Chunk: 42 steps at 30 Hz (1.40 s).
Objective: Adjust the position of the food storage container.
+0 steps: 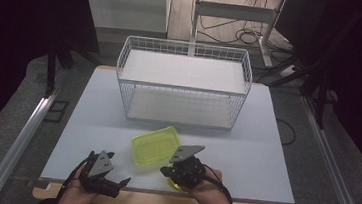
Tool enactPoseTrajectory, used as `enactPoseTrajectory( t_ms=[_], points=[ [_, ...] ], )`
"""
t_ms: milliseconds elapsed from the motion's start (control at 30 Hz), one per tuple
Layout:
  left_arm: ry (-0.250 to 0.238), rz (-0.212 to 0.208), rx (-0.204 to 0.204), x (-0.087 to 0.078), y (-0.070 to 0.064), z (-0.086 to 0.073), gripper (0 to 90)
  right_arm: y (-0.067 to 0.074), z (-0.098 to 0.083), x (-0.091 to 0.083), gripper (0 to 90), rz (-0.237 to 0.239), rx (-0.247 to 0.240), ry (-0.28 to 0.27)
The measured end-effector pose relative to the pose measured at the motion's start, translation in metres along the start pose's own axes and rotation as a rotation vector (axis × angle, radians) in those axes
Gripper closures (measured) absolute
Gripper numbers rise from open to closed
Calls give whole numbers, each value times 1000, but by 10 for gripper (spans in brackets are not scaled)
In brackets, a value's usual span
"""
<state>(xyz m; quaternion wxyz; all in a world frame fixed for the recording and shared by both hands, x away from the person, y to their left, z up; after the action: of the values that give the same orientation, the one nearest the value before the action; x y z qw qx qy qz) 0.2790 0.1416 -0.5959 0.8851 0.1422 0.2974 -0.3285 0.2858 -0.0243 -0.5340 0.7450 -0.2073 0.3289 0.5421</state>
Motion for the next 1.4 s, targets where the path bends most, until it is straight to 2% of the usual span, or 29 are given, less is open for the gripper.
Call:
enactPoseTrajectory(
  t_ms=[100, 233, 300, 400, 433, 800, 833, 933, 1167, 1200, 1400],
  points=[
    [0, -1, 5, 0, -1, 0, 19, 8, -4, 10, 895, 16, -21, 32],
    [-5, -2, 6, 0, -1, 1, 19, 8, -13, 17, 895, 14, -30, 65],
    [-6, -1, 7, -1, -1, 1, 19, 8, -14, 16, 895, 27, -16, 67],
    [-1, -1, 11, -1, 0, 0, 22, 4, -17, 12, 895, 2, -20, 81],
    [-9, -1, 1, 0, -1, 1, 22, 2, -18, 11, 896, -3, -16, 80],
    [9, 0, 21, 0, -1, 0, 22, -33, -37, -13, 895, -74, 56, 80],
    [8, 0, 21, 0, -1, 0, 22, -39, -41, -17, 895, -83, 73, 76],
    [10, -2, 18, 1, -1, -1, 22, -45, -45, -22, 895, -96, 90, 79],
    [16, -3, 20, 1, -2, -2, 22, -65, -60, -41, 895, -140, 125, 87],
    [17, -3, 20, 1, -2, -2, 22, -71, -65, -47, 895, -155, 141, 86],
    [21, -2, 22, 1, -1, -2, 22, -85, -76, -62, 894, -171, 185, 84]
  ],
)
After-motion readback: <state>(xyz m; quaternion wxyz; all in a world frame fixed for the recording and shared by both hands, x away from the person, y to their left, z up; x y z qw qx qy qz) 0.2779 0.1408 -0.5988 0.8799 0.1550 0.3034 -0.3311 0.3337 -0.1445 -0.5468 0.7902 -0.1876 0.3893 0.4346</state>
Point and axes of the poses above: each handheld gripper's, and its own axes: x roughly forward along the jaws, z roughly out of its top, y roughly to its left, the point moved 10 cm from there along x, roughly forward along the jaws, and after that the axes turned 2 degrees about -x, right-handed, at the moved point
